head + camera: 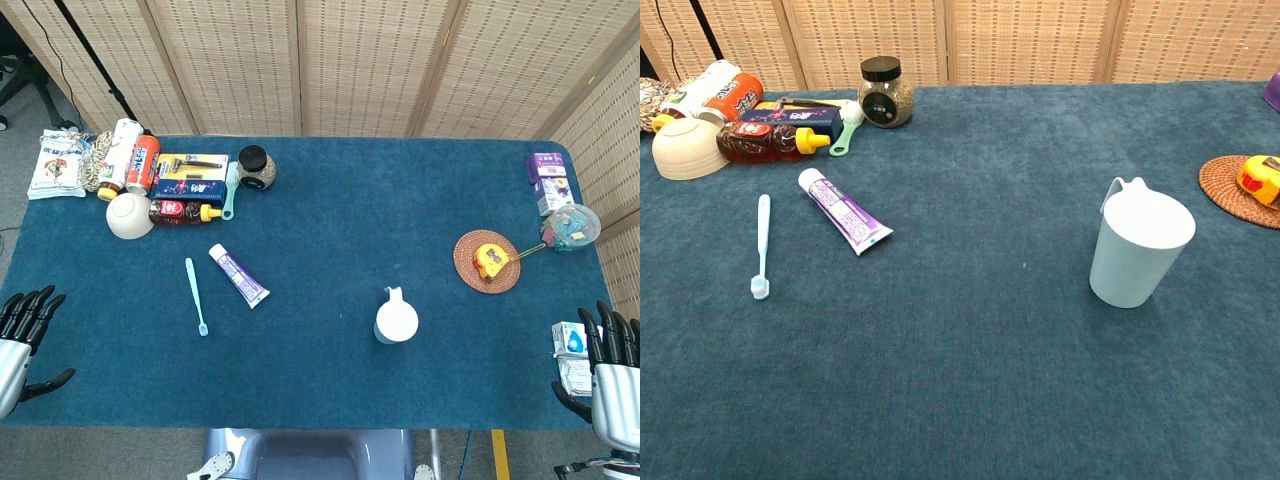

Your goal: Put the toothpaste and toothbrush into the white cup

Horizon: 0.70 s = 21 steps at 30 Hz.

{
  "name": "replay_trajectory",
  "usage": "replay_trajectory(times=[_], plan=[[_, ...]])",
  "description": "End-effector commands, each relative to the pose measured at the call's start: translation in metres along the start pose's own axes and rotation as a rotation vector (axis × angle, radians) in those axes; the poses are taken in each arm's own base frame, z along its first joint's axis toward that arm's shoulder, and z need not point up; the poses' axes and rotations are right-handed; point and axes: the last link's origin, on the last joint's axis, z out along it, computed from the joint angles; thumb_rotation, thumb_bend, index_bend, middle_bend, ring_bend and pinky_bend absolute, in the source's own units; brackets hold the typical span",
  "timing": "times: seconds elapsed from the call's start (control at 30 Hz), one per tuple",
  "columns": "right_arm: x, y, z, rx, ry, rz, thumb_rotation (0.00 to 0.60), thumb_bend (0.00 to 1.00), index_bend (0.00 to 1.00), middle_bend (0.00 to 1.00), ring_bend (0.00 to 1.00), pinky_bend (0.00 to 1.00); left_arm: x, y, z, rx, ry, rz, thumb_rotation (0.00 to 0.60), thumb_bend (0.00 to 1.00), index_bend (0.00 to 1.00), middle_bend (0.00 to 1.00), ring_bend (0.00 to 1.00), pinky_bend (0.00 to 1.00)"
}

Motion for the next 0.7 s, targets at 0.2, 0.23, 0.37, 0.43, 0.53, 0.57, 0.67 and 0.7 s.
replay_trajectory(times=[0.2,0.23,0.37,0.43,0.53,0.57,0.67,0.7], plan=[[-0.0002,-0.0001,0.0,0.002,-0.003,0.002,0.6,0.0,0.0,0.0,0.0,0.0,-0.0007,-0.0005,0.0,0.003,-0.004,0.003,0.6,0.0,0.0,0.0,0.0,0.0],[-0.0003,-0.0003,0.0001,0.003,-0.003,0.002,0.6,0.0,0.0,0.0,0.0,0.0,-0.0009,-0.0005,0.0001,0.004,-0.005,0.003,0.6,0.0,0.0,0.0,0.0,0.0],[0.0004,-0.0009,0.0003,0.005,-0.002,0.008,0.6,0.0,0.0,0.0,0.0,0.0,-0.0026,0.0005,0.0009,0.0,-0.01,0.01,0.6,0.0,0.0,0.0,0.0,0.0],[0.0011,-0.0003,0.0004,0.004,0.001,0.008,0.6,0.0,0.0,0.0,0.0,0.0,-0.004,0.0016,0.0017,-0.002,-0.015,0.014,0.6,0.0,0.0,0.0,0.0,0.0],[0.0018,0.0009,0.0007,0.001,0.001,0.016,0.6,0.0,0.0,0.0,0.0,0.0,-0.0058,0.0032,0.0028,-0.005,-0.021,0.019,0.6,0.0,0.0,0.0,0.0,0.0],[0.0016,0.0009,0.0008,0.002,-0.002,0.021,0.6,0.0,0.0,0.0,0.0,0.0,-0.006,0.0034,0.0029,-0.004,-0.022,0.019,0.6,0.0,0.0,0.0,0.0,0.0],[-0.0001,0.0002,0.001,0.016,-0.028,0.048,0.6,0.0,0.0,0.0,0.0,0.0,-0.005,0.0035,0.0019,-0.002,-0.019,0.017,0.6,0.0,0.0,0.0,0.0,0.0],[-0.0005,0.0002,0.0012,0.023,-0.035,0.052,0.6,0.0,0.0,0.0,0.0,0.0,-0.0044,0.0033,0.0013,-0.001,-0.017,0.016,0.6,0.0,0.0,0.0,0.0,0.0]])
